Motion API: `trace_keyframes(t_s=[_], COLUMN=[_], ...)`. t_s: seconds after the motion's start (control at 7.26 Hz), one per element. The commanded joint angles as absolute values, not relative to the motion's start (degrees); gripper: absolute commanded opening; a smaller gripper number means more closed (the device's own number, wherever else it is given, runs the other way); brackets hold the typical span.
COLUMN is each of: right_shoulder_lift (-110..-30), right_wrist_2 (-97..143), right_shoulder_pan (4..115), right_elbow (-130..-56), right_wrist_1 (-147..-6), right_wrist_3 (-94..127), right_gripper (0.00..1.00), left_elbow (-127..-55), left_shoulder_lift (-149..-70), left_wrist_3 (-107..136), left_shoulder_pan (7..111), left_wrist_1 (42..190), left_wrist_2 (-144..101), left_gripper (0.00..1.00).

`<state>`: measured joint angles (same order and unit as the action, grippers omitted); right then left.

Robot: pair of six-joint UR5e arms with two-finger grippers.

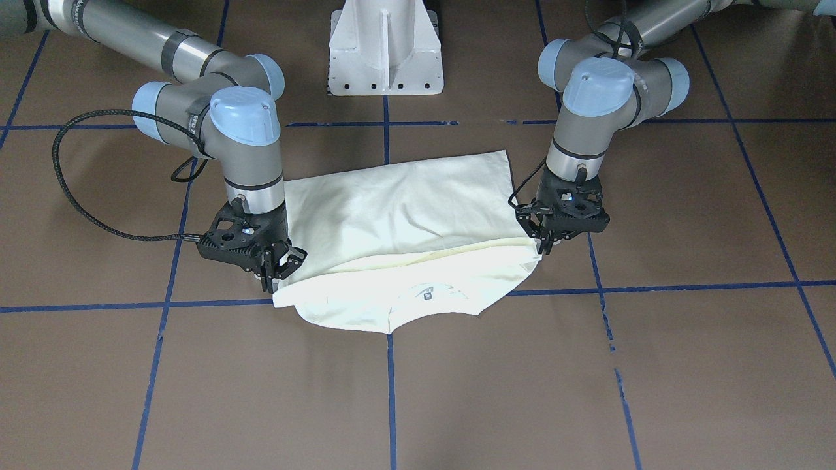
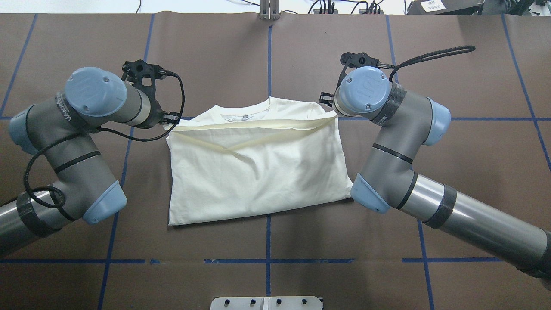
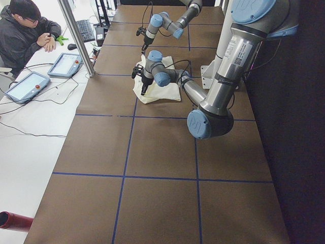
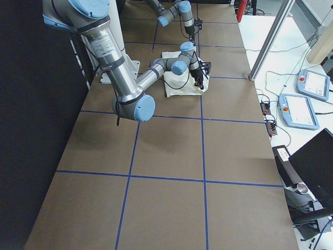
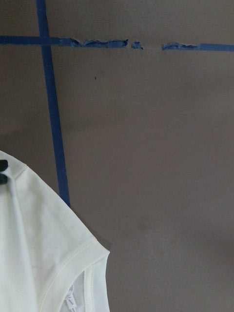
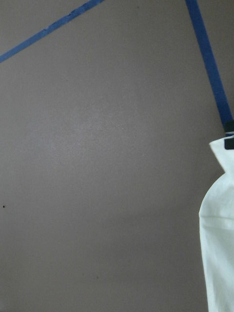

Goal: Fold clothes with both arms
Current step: 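Lower the left gripper to the shirt side edge while the right gripper lifts away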

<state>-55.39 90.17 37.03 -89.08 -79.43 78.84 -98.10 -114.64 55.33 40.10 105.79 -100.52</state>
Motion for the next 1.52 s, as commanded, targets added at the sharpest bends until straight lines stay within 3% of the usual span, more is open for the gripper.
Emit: trace_keyframes(t_s=[0.0, 0.41, 0.83, 1.1, 1.38], right_shoulder_lift=[-54.15, -54.58, -54.49, -54.84, -55.02], right_wrist_2=[90.87, 97.47, 97.56, 97.47, 97.47], right_shoulder_pan=[38.48, 41.83, 41.84, 41.84, 41.84], right_elbow=[-89.21, -89.47, -89.47, -90.34, -90.53], right_wrist_1=[-79.37, -79.01, -79.01, -79.01, -79.01], right_wrist_3=[74.57, 67.42, 67.41, 67.50, 67.50], right_gripper=[1.00, 1.00, 1.00, 1.00, 1.00], left_elbow=[-100.88, -111.58, -112.33, -111.54, -111.27], left_shoulder_lift=[-113.39, -105.76, -99.78, -98.00, -98.00], left_wrist_3=[53.01, 54.31, 65.46, 69.85, 70.83], left_shoulder_pan=[40.08, 36.59, 23.51, 18.92, 17.06], left_wrist_1=[105.82, 106.17, 115.54, 117.77, 117.77], left_wrist_2=[-100.89, -100.81, -93.89, -91.50, -91.41], left_gripper=[1.00, 1.00, 0.99, 0.75, 0.69])
